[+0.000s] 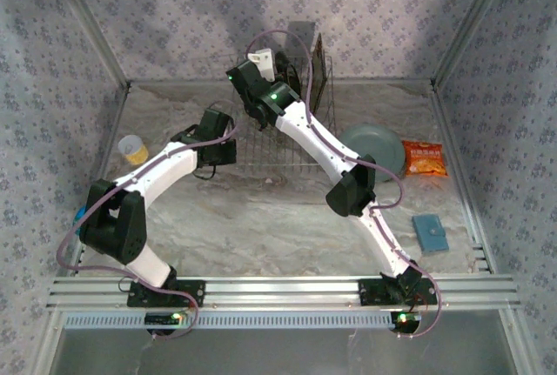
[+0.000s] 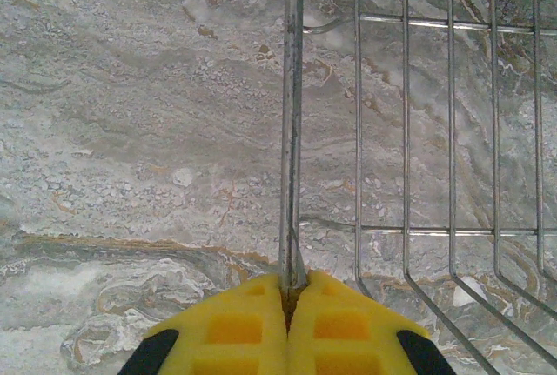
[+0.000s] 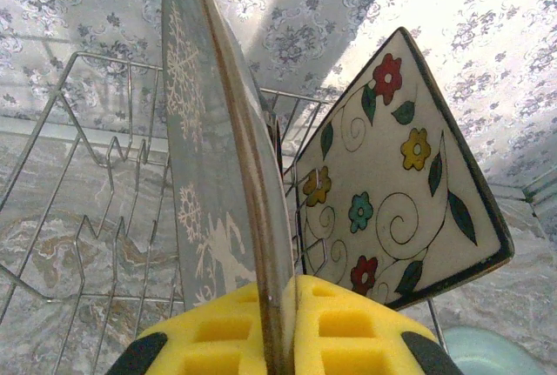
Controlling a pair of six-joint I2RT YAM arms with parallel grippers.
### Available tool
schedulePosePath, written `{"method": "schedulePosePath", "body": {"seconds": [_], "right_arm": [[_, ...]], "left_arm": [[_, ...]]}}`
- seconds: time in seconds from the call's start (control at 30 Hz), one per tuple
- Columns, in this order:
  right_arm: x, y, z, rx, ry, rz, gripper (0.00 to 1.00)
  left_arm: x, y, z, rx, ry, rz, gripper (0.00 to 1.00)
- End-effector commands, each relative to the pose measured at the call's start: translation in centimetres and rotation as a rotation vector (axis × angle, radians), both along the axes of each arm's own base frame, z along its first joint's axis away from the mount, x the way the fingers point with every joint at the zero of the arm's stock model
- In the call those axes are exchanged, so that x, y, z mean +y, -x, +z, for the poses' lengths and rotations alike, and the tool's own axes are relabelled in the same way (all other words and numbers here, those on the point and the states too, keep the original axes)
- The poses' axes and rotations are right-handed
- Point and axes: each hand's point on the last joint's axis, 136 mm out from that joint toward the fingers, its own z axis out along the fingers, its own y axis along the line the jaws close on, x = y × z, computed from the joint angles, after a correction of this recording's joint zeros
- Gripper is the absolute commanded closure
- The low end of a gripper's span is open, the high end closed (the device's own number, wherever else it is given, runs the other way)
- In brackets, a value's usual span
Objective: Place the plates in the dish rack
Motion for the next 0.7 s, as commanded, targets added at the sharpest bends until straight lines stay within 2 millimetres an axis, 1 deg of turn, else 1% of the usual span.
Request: {"method": "schedulePosePath", "body": {"seconds": [0.0,0.13,0.33,0.53,0.67], "right_arm": [[-2.2,1.7,8.6,-0.181,-0.130,-0.071,1.00],[-2.4,2.3,9.2,-0.185,-0.114,-0.077,1.00],[-2.4,3.6,9.7,-0.185,-0.098,-0.080,1.00],[-1.6,5.3,10.4,-0.190,-0.075,-0.062,1.00],[-0.7,6.4,10.3,-0.184,-0.042,-0.045,1.00]], "left_arm": [[0.3,0.9,1.5,-0.022,0.021,0.041,1.00],[0.4,1.9,1.8,-0.020,0.029,0.038,1.00],[0.0,3.8,2.5,-0.025,0.046,0.021,1.00],[-0.2,5.6,2.7,-0.023,0.068,0.020,1.00],[-0.5,7.1,2.9,-0.025,0.080,0.011,1.00]]}}
